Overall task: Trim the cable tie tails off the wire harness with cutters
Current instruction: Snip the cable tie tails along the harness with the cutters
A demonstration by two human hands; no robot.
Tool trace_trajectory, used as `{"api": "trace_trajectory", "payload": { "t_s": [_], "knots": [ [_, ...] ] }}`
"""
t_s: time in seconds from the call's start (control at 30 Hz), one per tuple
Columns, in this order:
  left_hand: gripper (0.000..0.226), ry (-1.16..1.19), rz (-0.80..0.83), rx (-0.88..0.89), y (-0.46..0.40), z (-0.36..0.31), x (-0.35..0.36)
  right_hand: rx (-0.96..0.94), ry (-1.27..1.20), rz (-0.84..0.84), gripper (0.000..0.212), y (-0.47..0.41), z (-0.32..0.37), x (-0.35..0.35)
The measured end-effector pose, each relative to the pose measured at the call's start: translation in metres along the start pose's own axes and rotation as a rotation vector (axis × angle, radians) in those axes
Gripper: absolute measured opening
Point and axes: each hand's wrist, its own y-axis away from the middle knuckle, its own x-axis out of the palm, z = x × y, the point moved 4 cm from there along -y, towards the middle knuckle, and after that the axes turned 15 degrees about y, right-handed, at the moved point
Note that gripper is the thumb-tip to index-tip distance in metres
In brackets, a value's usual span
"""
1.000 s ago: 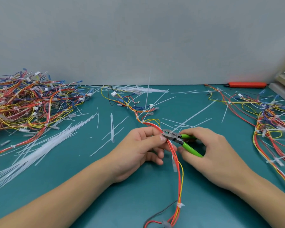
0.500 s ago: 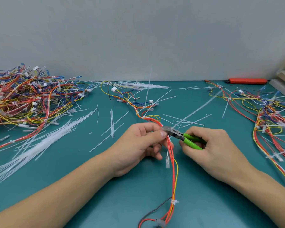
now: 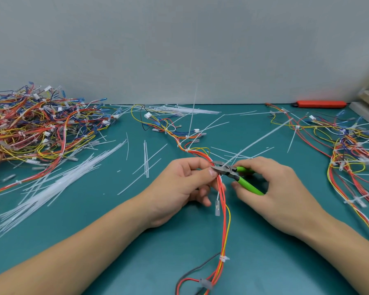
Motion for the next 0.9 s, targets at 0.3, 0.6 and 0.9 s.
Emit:
{"api": "trace_trajectory", "payload": {
  "t_s": [0.3, 0.6, 0.9],
  "knots": [
    [0.012, 0.008, -0.001, -0.004, -0.0001, -0.0001, -0.0009, 0.041, 0.015, -0.007, 0.009, 0.0011, -0.0010, -0.0012],
    [0.011, 0.012, -0.020, -0.003, -0.0001, -0.0002, -0.0017, -0.014, 0.045, -0.013, 0.022, 0.0007, 0.0020, -0.0012],
    [0.019, 0.052, 0.021, -0.035, 0.0006, -0.0011, -0.0008, -0.084, 0.014, -0.004, 0.027, -0.0010, 0.0005, -0.0007]
  ]
}}
